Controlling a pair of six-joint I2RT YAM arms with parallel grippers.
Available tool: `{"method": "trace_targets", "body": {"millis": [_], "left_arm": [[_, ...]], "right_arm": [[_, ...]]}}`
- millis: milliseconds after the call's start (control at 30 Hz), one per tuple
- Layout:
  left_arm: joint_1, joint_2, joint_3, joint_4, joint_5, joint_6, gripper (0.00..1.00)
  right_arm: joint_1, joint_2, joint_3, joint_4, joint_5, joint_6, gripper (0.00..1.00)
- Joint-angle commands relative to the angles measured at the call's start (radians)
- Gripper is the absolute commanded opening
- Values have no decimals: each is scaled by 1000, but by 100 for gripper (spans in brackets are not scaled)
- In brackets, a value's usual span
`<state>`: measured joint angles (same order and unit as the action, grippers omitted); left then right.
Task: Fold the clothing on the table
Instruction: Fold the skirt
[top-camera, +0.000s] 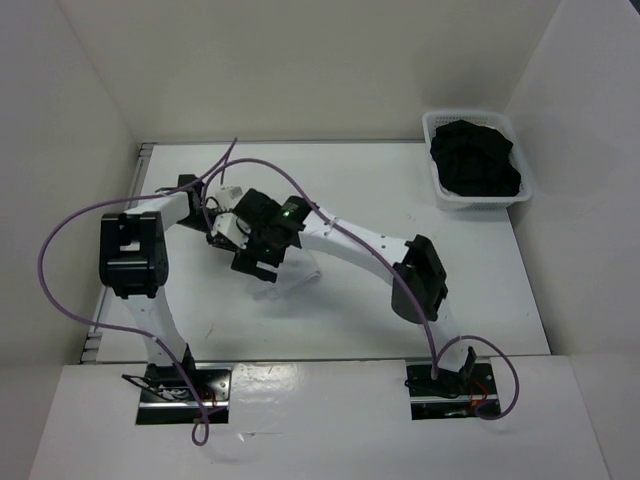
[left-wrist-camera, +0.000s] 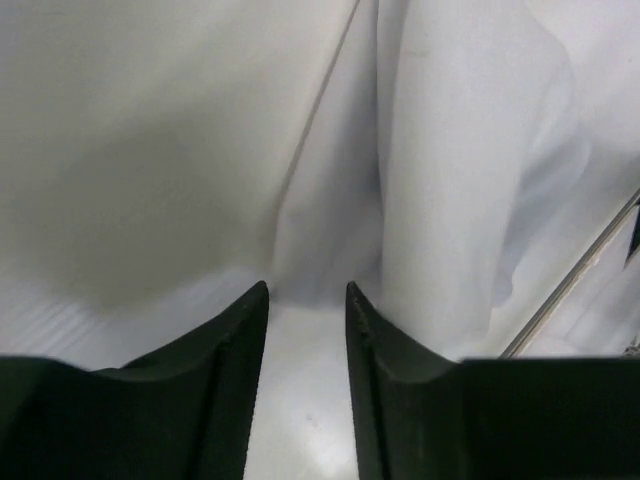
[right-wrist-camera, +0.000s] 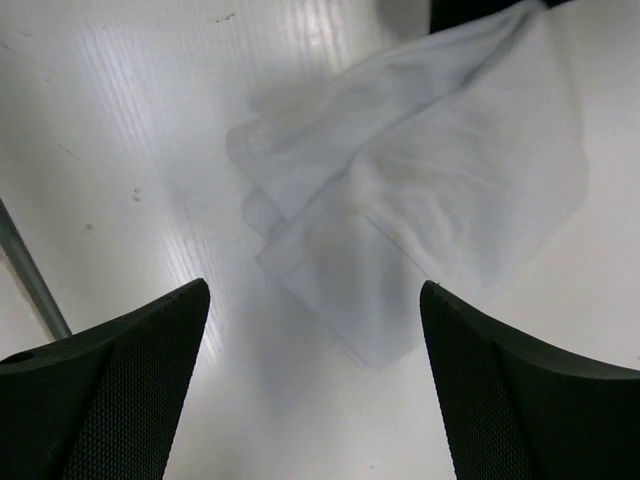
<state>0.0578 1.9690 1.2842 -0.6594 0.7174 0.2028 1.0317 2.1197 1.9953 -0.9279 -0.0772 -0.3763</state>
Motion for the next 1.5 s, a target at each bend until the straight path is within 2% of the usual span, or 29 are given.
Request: {"method": "trace_targets", "body": {"millis": [0,100,133,200,267,367,567,800,1033,1167,1467], "left_arm": [[69,-136,21,-55,-24,16,47],[146,-232,30,-92,-76,26,66],[166,-260,30,-92,-94,26,76],[226,-346,30,-105,-153,26,82],[238,-436,30,-114,-197,35,86],[232,-525,12,-105,-161,35,90],[51,-470,12,-83,-85,35,88],[-223,-440,-8,47,-355,1,87],[-407,-348,10,101,-492,-8,86],[-452,-289,-32,141,-530,-17,86],[-461,-199,-140,194,-578,-26,84]], "right_arm": [[-105,-151,17,-38,-33,-24,90],[-194,-210,-67,-28,-42,-24,91],[-215,-255,-97,-8,-42,-24,91],[-272,-302,-202,36,-33,-35,92],[-307,-360,-289,58,2,-35,92],[-372,-420,-392,90,20,-35,94],[-513,-493,-529,104,7,-26,94],[-623,-610,-684,104,7,8,94],[-732,-675,-711,95,-24,37,94],[-789,-714,-747,95,-45,37,94],[-822,-744,-765,95,-55,47,94]]}}
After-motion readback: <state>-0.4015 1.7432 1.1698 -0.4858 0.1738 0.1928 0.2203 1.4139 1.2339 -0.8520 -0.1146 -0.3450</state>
